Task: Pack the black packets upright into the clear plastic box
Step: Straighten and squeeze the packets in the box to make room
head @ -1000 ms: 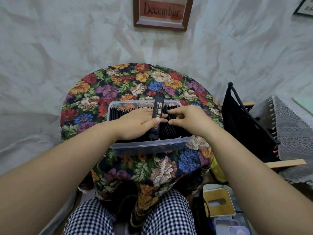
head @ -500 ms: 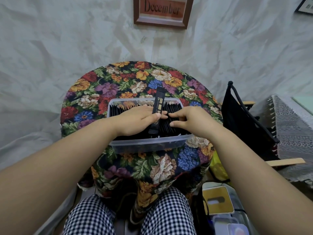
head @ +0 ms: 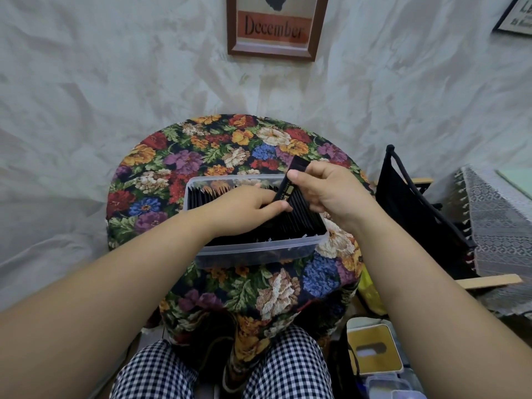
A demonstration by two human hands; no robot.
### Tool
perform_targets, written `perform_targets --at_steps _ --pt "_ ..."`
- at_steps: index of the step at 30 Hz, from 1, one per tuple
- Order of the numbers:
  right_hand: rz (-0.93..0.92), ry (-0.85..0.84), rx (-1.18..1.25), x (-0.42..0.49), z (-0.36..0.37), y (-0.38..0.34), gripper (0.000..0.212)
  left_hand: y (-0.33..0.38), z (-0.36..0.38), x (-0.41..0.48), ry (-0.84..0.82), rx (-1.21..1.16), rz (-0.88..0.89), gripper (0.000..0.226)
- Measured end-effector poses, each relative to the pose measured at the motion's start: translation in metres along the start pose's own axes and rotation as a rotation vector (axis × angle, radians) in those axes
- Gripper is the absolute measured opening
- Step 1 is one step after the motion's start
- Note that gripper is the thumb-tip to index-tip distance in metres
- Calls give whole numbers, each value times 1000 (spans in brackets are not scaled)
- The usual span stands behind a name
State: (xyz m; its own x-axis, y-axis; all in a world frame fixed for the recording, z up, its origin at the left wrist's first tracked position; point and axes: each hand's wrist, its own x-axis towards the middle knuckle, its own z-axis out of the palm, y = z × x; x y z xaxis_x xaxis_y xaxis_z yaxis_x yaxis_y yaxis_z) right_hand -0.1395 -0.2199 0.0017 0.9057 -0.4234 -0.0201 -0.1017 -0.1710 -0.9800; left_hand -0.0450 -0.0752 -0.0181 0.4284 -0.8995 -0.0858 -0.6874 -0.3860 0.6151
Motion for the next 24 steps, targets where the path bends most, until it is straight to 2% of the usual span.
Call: perform_targets --at_steps 2,5,7,10,15,19,24 --pt "12 -8 29 2 -4 0 30 0 0 0 112 25 38 37" --pt "27 -20 48 0 -17 4 19 -1 -4 0 271 -114 69 22" --pt "20 -20 -108 -3 -25 5 9 -1 -6 2 353 -170 52 10" --pt "-47 -19 -459 -6 -31 1 6 1 -6 8 357 -154 51 5" --pt "-240 -30 -847 -4 -24 -6 10 8 -5 20 330 12 88 17" --pt "-157 51 -832 1 -32 1 10 2 -4 24 382 40 21 32" --pt "-9 121 -680 3 -37 16 12 -12 3 19 269 209 19 50"
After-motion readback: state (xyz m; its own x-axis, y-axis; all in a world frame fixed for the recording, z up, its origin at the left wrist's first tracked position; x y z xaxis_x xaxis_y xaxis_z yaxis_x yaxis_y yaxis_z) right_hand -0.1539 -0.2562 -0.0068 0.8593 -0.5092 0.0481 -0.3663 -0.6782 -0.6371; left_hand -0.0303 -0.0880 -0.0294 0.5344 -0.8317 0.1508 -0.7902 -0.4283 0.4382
